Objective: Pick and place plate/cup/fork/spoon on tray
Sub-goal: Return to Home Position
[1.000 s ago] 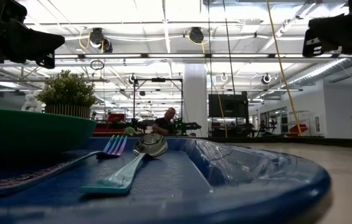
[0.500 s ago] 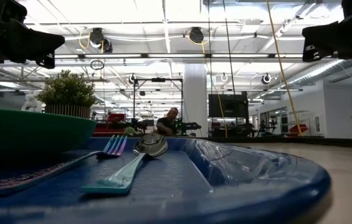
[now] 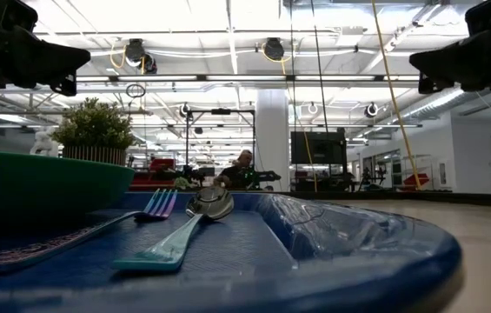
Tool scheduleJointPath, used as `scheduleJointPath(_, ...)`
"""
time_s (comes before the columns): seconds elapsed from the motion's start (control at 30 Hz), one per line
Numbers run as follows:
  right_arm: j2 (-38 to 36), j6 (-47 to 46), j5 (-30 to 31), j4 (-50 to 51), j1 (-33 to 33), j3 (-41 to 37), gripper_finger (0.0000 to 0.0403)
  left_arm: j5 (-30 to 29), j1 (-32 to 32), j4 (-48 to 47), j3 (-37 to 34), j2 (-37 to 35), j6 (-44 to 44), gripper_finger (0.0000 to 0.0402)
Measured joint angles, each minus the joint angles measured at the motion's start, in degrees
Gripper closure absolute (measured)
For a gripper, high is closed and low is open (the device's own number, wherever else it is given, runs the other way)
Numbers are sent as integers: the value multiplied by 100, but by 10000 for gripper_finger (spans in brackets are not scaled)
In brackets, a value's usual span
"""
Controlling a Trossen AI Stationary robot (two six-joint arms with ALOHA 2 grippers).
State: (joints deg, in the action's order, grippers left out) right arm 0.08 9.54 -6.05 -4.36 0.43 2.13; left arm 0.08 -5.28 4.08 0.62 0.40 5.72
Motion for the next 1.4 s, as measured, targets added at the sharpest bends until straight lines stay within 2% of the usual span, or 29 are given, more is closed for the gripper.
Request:
scheduleJointPath(0.23, 0, -130, 7, -58, -527, -2, 403, -2, 2, 2, 0, 0, 0, 394)
scheduleJointPath(0.5, 0, -241, 167, -7, -840, -2, 403, -2, 0, 2, 0, 0, 1, 394)
scheduleJointPath(0.87, 32, -891, 63, 230, -861, -133, 403, -2, 0, 2, 0, 0, 0, 394)
scheduleJointPath(1.4, 39, -351, -158, 216, -857, -133, 403, -2, 0, 1, 0, 1, 0, 394)
